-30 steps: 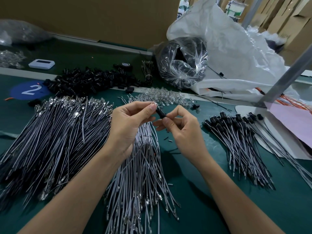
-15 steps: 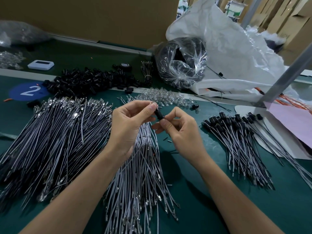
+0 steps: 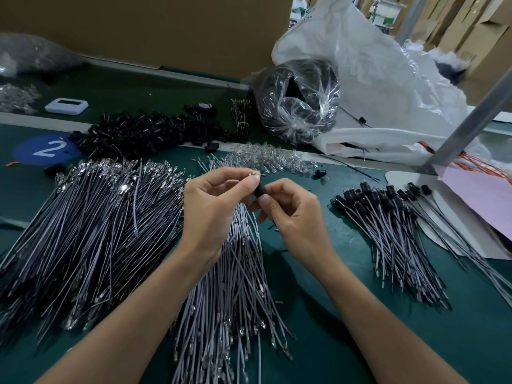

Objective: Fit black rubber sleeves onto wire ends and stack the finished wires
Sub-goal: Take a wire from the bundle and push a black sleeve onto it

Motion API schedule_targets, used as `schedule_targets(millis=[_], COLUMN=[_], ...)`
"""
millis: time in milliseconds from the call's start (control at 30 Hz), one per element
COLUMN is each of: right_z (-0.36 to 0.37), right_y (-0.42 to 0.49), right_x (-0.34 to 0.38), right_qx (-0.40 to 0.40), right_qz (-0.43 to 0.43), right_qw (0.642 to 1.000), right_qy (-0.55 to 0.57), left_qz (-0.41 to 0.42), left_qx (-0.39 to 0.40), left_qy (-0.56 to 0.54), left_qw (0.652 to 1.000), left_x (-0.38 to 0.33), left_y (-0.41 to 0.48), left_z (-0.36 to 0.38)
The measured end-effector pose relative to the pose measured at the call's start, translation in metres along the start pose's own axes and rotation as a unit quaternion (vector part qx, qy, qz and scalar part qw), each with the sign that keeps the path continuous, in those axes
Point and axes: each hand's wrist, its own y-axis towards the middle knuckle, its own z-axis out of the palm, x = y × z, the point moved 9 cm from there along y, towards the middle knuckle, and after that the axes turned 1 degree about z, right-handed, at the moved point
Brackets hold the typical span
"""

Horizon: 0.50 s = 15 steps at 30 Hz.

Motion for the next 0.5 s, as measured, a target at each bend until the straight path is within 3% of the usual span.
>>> schedule_targets(millis=[233,367,500], right_z=[-0.003,-0.011,-0.009], right_y=[0.001,0.0,-0.001], right_x=[0.006,0.013,0.013], right_qx=[-0.023,-0.058,-0.056], right_qz=[-0.031,-0.058,-0.055], right_qw=[0.998,0.996,0.997], right_qy=[-0.05,-0.034,-0.015], left_qz=[0.005,-0.024,-0.019], left_qx=[0.039,0.104,0.106], left_qy=[0.021,0.008,-0.002], left_qw=[0.999,0.994,0.994], left_x=[0.003,0.009,0.011], left_y=[0.001,-0.003,-0.004], left_z=[0.004,0.018,0.023])
